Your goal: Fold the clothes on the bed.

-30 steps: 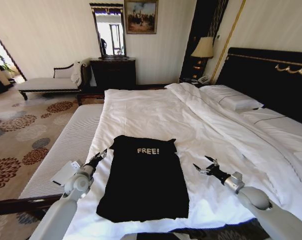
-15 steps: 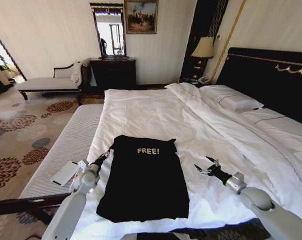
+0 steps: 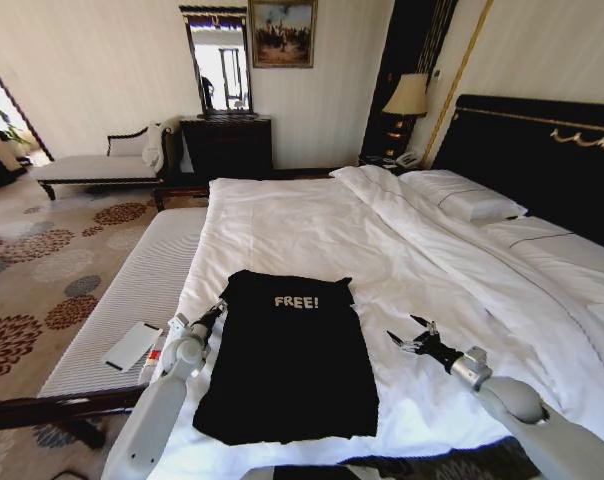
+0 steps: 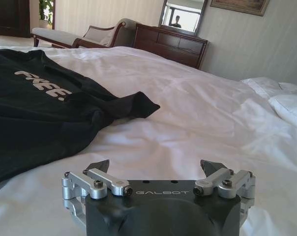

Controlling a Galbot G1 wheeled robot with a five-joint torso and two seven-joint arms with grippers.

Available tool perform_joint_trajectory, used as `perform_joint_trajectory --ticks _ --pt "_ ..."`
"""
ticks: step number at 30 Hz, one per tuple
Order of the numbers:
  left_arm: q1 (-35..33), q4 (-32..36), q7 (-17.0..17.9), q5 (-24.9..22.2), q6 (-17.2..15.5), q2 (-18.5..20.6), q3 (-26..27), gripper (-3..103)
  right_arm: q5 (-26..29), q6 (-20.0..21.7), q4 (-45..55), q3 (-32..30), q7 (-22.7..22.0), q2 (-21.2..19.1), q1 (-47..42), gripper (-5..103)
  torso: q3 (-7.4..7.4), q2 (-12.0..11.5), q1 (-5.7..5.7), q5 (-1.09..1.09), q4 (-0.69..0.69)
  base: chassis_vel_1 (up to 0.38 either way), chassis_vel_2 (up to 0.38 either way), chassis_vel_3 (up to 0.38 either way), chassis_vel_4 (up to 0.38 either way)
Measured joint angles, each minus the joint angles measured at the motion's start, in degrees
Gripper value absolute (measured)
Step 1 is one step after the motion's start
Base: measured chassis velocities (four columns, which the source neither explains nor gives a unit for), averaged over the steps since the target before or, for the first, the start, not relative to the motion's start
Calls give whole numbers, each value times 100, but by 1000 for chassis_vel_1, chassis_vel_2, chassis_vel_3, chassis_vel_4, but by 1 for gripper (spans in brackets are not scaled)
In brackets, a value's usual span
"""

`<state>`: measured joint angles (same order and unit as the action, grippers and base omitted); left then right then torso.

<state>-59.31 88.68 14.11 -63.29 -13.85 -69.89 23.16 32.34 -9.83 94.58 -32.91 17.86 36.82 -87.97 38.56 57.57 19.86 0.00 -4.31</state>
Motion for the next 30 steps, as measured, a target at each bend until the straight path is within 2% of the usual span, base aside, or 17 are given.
perform_joint_trajectory --ticks 5,16,22,23,25,26,28,29,30 --pt "98 -119 -82 44 11 -82 -80 53 -3 0 30 -21 5 -5 -49 100 0 0 0 0 0 0 0 0 0" --pt "261 -298 -152 63 38 -182 -141 52 -2 0 41 -57 8 -49 -113 100 0 0 0 0 0 0 0 0 0" --pt "323 -377 -204 88 65 -266 -157 46 -5 -1 66 -127 11 -55 -200 100 0 0 0 0 0 0 0 0 0" --pt "363 -432 -222 112 86 -285 -165 30 -6 -1 81 -153 12 -48 -234 100 0 0 0 0 0 0 0 0 0" --pt "376 -460 -228 119 95 -296 -167 20 -7 -1 85 -161 13 -44 -243 100 0 0 0 0 0 0 0 0 0" --pt "376 -460 -228 119 95 -296 -167 20 -7 -1 85 -161 13 -44 -243 100 0 0 0 0 0 0 0 0 0" --pt "379 -467 -231 120 104 -305 -167 9 -9 -1 91 -176 13 -37 -259 100 0 0 0 0 0 0 0 0 0" --pt "379 -467 -231 120 109 -307 -167 9 -10 -1 101 -185 13 -30 -277 100 0 0 0 0 0 0 0 0 0" --pt "379 -467 -231 120 111 -307 -166 4 -12 -1 107 -192 14 -26 -289 100 0 0 0 0 0 0 0 0 0"
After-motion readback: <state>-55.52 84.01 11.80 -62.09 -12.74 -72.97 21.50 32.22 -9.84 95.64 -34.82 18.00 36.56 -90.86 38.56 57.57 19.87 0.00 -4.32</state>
